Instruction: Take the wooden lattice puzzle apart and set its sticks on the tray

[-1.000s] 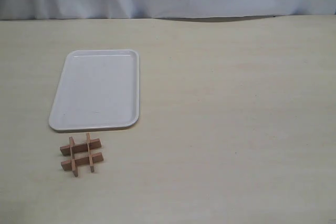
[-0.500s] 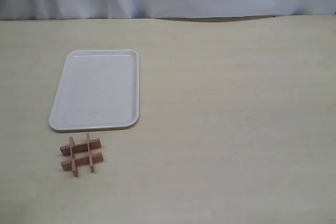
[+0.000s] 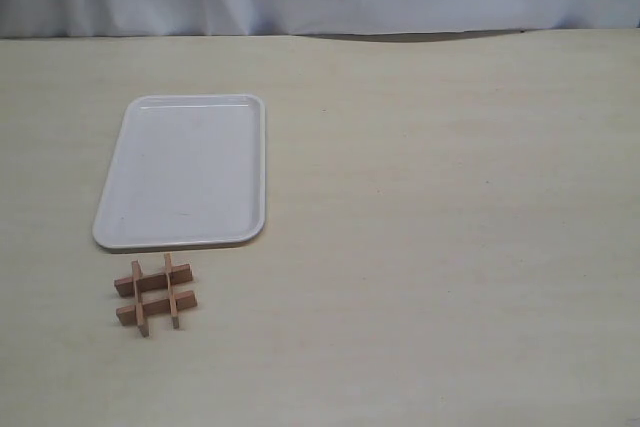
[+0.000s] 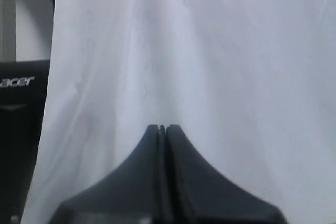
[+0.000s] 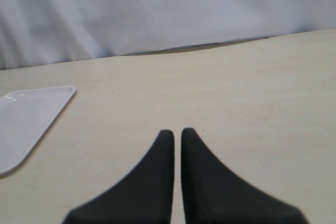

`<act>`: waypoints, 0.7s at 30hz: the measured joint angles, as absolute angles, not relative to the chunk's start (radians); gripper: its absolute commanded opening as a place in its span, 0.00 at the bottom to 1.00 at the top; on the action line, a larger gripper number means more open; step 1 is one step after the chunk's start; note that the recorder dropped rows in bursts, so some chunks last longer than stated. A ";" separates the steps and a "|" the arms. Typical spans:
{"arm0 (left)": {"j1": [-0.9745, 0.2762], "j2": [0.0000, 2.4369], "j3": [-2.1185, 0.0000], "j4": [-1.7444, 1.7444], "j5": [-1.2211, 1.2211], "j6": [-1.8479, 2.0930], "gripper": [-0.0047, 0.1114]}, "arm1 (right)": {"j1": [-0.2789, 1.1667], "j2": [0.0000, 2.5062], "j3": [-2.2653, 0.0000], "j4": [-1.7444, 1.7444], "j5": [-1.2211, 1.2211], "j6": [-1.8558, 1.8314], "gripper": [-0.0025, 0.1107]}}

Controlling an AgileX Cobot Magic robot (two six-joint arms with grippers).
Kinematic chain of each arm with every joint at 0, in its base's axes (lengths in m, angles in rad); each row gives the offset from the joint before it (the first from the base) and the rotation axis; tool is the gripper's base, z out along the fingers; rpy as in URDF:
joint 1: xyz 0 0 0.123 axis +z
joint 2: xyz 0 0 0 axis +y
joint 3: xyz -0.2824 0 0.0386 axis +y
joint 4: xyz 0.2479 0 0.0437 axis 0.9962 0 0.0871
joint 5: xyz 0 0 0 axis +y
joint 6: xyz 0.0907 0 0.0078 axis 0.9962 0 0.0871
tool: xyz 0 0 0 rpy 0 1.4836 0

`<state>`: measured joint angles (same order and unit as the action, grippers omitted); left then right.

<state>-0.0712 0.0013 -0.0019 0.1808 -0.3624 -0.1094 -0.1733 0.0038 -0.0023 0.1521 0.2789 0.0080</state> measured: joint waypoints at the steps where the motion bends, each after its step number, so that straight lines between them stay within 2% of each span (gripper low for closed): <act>1: -0.071 0.001 -0.002 0.181 -0.394 -0.118 0.04 | -0.173 0.004 -0.002 0.152 0.279 0.008 0.06; 6: -0.071 0.001 -0.002 0.172 -0.533 -0.366 0.04 | -0.173 0.004 -0.002 0.152 0.279 0.008 0.06; 11: -0.071 0.001 -0.005 0.170 -0.532 -0.565 0.04 | -0.173 0.004 -0.002 0.152 0.279 0.008 0.06; 16: -0.071 0.044 -0.150 0.133 -0.254 -0.562 0.04 | -0.173 0.004 -0.002 0.152 0.279 0.008 0.06; 21: -0.071 0.252 -0.365 0.129 0.009 -0.467 0.04 | -0.173 0.004 -0.002 0.152 0.279 0.008 0.06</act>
<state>-0.0712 0.2523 -0.3647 0.1290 0.0090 -0.4669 -0.1733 0.0038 -0.0023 0.1521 0.2789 0.0080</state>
